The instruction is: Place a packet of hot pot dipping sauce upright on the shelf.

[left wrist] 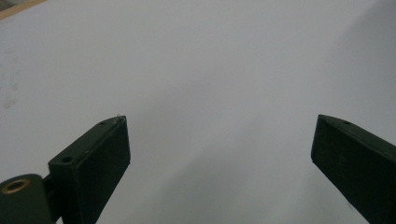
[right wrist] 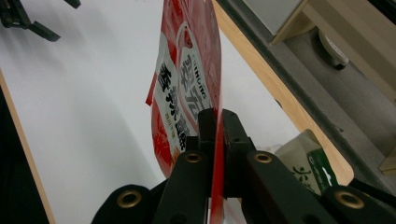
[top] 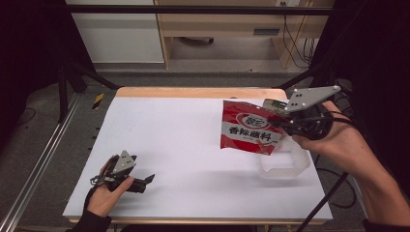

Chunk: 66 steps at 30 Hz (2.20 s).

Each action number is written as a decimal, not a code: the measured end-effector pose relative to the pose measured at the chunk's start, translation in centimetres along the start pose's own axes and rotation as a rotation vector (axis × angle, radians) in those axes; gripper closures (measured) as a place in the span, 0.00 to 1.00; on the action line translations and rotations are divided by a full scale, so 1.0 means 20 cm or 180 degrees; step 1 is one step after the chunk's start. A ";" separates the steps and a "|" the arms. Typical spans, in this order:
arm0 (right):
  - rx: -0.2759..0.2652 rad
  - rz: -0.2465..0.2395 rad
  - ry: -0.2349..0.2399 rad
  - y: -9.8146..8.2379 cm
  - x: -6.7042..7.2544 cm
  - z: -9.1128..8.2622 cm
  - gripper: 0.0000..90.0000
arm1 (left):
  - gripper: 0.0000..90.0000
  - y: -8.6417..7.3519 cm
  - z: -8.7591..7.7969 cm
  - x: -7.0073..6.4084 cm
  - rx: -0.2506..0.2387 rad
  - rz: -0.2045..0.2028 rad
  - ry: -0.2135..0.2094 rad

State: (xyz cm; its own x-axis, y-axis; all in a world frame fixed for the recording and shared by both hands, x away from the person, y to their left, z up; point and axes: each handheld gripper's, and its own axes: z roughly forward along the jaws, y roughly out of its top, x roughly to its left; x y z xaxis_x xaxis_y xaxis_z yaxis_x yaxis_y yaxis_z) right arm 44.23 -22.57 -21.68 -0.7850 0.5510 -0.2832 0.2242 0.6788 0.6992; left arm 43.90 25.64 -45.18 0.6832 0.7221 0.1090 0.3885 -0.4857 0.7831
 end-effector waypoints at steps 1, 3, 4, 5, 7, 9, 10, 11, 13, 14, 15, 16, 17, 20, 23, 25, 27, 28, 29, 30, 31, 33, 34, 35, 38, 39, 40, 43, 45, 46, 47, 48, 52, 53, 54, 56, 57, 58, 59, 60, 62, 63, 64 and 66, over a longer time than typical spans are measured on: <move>0.0003 0.0020 -0.0011 -0.01 0.00 -0.01 1.00 | 0.05 0.00 0.00 0.00 0.0002 0.0000 0.0004; 0.0008 0.0032 -0.0041 -0.03 -0.02 -0.02 1.00 | 0.05 0.00 0.00 0.00 -0.0001 -0.0002 0.0005; 0.0017 0.0038 -0.0054 -0.04 -0.02 -0.02 1.00 | 0.05 0.00 0.00 0.00 -0.0007 -0.0010 0.0005; 0.0034 0.0055 -0.0075 -0.05 -0.03 -0.02 1.00 | 0.05 0.00 0.00 0.00 -0.0006 -0.0011 0.0005; 0.0070 0.0087 -0.0100 -0.07 -0.04 -0.03 1.00 | 0.05 0.00 0.00 0.01 0.0004 -0.0006 -0.0002; 0.0091 0.0120 -0.0125 -0.11 -0.05 -0.03 1.00 | 0.05 0.00 0.00 0.01 0.0009 -0.0006 -0.0005; 0.0104 0.0136 -0.0144 -0.12 -0.06 -0.03 1.00 | 0.05 0.00 0.00 0.01 0.0010 -0.0008 -0.0004; 0.0109 0.0153 -0.0142 -0.13 -0.06 -0.03 1.00 | 0.05 0.00 0.00 0.01 0.0010 -0.0009 -0.0004; 0.0119 0.0178 -0.0157 -0.16 -0.07 -0.04 1.00 | 0.05 -0.01 0.00 0.01 0.0014 -0.0007 -0.0001; 0.0126 0.0193 -0.0170 -0.17 -0.08 -0.04 1.00 | 0.05 -0.01 0.00 0.01 0.0015 -0.0008 -0.0001; 0.0140 0.0217 -0.0191 -0.18 -0.08 -0.04 1.00 | 0.05 -0.01 0.00 0.01 0.0019 -0.0006 -0.0001; 0.0145 0.0228 -0.0198 -0.19 -0.09 -0.05 1.00 | 0.05 -0.01 0.00 0.01 0.0021 -0.0007 0.0000; 0.0143 0.0245 -0.0204 -0.20 -0.09 -0.05 1.00 | 0.05 -0.01 0.00 0.01 0.0022 -0.0005 0.0001; 0.0152 0.0280 -0.0232 -0.23 -0.11 -0.06 1.00 | 0.05 -0.01 0.00 0.01 0.0017 -0.0008 0.0000; 0.0155 0.0317 -0.0250 -0.25 -0.12 -0.07 1.00 | 0.05 -0.01 0.00 0.01 0.0015 -0.0011 -0.0001; 0.0162 0.0325 -0.0251 -0.25 -0.12 -0.08 1.00 | 0.05 -0.01 0.00 0.01 0.0017 -0.0012 0.0001; 0.0156 0.0336 -0.0263 -0.26 -0.12 -0.08 1.00 | 0.05 -0.01 0.00 0.01 0.0015 -0.0011 0.0001; 0.0154 0.0345 -0.0270 -0.26 -0.13 -0.08 1.00 | 0.05 -0.01 0.00 0.01 0.0013 -0.0011 0.0002; 0.0155 0.0351 -0.0272 -0.27 -0.13 -0.08 1.00 | 0.05 -0.01 0.00 0.01 0.0005 -0.0010 0.0001; 0.0163 0.0352 -0.0274 -0.27 -0.13 -0.08 1.00 | 0.05 -0.01 0.00 0.01 -0.0001 -0.0011 0.0004; 0.0165 0.0352 -0.0274 -0.27 -0.13 -0.08 1.00 | 0.05 -0.01 0.00 0.01 -0.0012 -0.0022 0.0004; 0.0168 0.0358 -0.0277 -0.28 -0.14 -0.08 1.00 | 0.05 -0.01 0.00 0.01 -0.0004 -0.0019 0.0001; 0.0170 0.0370 -0.0287 -0.28 -0.14 -0.09 1.00 | 0.05 -0.01 0.00 0.01 -0.0005 -0.0024 0.0002; 0.0168 0.0377 -0.0289 -0.29 -0.14 -0.09 1.00 | 0.05 -0.01 0.00 0.01 -0.0004 -0.0023 -0.0002; 0.0165 0.0412 -0.0316 -0.30 -0.15 -0.10 1.00 | 0.05 -0.01 0.00 0.01 -0.0009 -0.0025 -0.0003; 0.0161 0.0419 -0.0317 -0.31 -0.15 -0.10 1.00 | 0.05 -0.01 0.00 0.01 -0.0008 -0.0024 -0.0002; 0.0166 0.0432 -0.0323 -0.32 -0.15 -0.11 1.00 | 0.05 -0.01 0.00 0.01 -0.0007 -0.0025 -0.0001; 0.0159 0.0462 -0.0342 -0.34 -0.16 -0.12 1.00 | 0.05 -0.01 0.00 0.01 -0.0004 -0.0028 0.0003; 0.0164 0.0487 -0.0355 -0.35 -0.17 -0.12 1.00 | 0.05 -0.01 0.00 0.01 -0.0005 -0.0028 0.0001; 0.0170 0.0499 -0.0358 -0.36 -0.17 -0.12 1.00 | 0.05 -0.01 0.00 0.01 0.0000 -0.0023 -0.0003; 0.0178 0.0507 -0.0363 -0.37 -0.17 -0.12 1.00 | 0.05 -0.01 0.00 0.01 -0.0002 -0.0022 -0.0007; 0.0171 0.0528 -0.0366 -0.38 -0.18 -0.12 1.00 | 0.05 -0.01 0.00 0.01 -0.0001 -0.0021 -0.0008; 0.0173 0.0570 -0.0380 -0.40 -0.19 -0.12 1.00 | 0.05 -0.01 0.00 0.01 -0.0002 -0.0022 -0.0012; 0.0183 0.0575 -0.0380 -0.40 -0.19 -0.12 1.00 | 0.05 -0.01 0.00 0.01 0.0000 -0.0021 -0.0012; 0.0182 0.0593 -0.0387 -0.41 -0.19 -0.12 1.00 | 0.05 -0.01 0.00 0.01 0.0001 -0.0022 -0.0016; 0.0171 0.0616 -0.0392 -0.42 -0.20 -0.11 1.00 | 0.05 -0.01 0.00 0.01 0.0007 -0.0019 -0.0022; 0.0177 0.0624 -0.0388 -0.42 -0.20 -0.11 1.00 | 0.05 -0.01 0.00 0.01 0.0006 -0.0017 -0.0022; 0.0189 0.0637 -0.0394 -0.43 -0.20 -0.11 1.00 | 0.05 -0.01 0.00 0.01 0.0003 -0.0017 -0.0024; 0.0191 0.0651 -0.0401 -0.43 -0.21 -0.11 1.00 | 0.05 -0.01 0.00 0.01 0.0001 -0.0017 -0.0021; 0.0191 0.0659 -0.0397 -0.44 -0.21 -0.11 1.00 | 0.05 -0.01 0.00 0.01 0.0003 -0.0018 -0.0019; 0.0196 0.0665 -0.0404 -0.45 -0.21 -0.11 1.00 | 0.05 -0.01 0.00 0.01 0.0005 -0.0019 -0.0019; 0.0191 0.0674 -0.0402 -0.45 -0.21 -0.11 1.00 | 0.05 -0.01 0.00 0.01 0.0011 -0.0013 -0.0018; 0.0202 0.0682 -0.0416 -0.46 -0.21 -0.11 1.00 | 0.05 -0.01 0.00 0.01 0.0010 -0.0013 -0.0017; 0.0209 0.0708 -0.0407 -0.46 -0.21 -0.11 1.00 | 0.05 -0.01 0.00 0.01 0.0004 -0.0017 -0.0021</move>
State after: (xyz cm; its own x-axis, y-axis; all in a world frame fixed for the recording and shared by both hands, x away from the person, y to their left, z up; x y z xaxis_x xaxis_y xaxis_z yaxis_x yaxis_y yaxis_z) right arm 44.28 -32.29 -25.54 -0.6339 0.7441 -0.2109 0.4233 0.5620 0.7106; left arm 43.96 25.85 -45.36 0.6851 0.7215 0.1007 0.3929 -0.4823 0.7829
